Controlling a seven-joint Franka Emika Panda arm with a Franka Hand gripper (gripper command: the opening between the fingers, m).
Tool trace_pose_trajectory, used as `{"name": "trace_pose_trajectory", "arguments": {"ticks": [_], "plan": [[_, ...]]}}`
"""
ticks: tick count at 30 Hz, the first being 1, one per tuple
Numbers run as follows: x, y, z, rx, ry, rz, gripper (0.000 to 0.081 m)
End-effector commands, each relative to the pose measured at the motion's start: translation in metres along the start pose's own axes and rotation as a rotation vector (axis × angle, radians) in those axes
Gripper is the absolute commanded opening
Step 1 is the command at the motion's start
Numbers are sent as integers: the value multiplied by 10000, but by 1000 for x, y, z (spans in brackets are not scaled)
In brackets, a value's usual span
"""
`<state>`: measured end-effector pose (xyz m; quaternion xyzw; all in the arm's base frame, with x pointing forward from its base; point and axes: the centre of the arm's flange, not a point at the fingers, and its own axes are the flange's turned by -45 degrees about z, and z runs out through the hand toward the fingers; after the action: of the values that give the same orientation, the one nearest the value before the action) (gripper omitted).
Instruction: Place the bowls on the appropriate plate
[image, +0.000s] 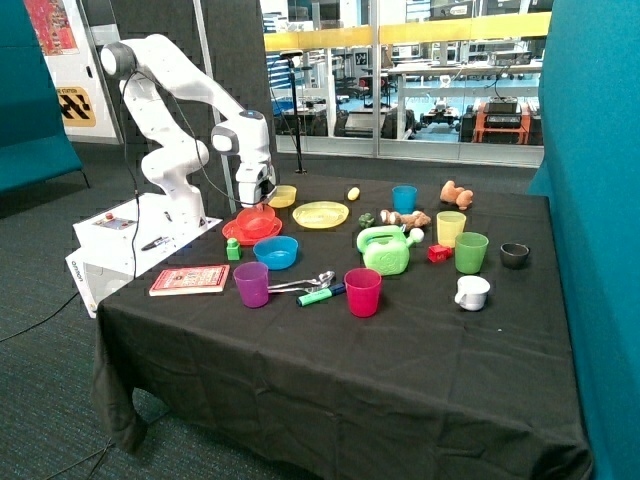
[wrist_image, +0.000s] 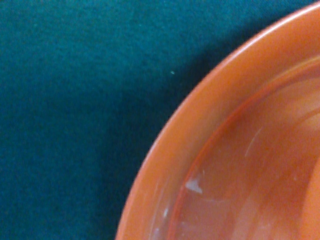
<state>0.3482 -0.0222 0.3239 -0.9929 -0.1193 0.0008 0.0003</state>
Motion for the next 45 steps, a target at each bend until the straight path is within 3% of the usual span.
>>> {"name": "trace_pose_trajectory", "arguments": {"ticks": [1,4,8,21,31,45], "plan": [[-2,3,1,-7,15,-82,205],[-2,3,1,-7,15,-124,368],[-3,2,1,-7,15,-199,455],[-4,-2,0,-8,15,-482,561],[0,-8,-6,-8,15,-739,561],[55,-59,-34,-9,14,-2321,466]]}}
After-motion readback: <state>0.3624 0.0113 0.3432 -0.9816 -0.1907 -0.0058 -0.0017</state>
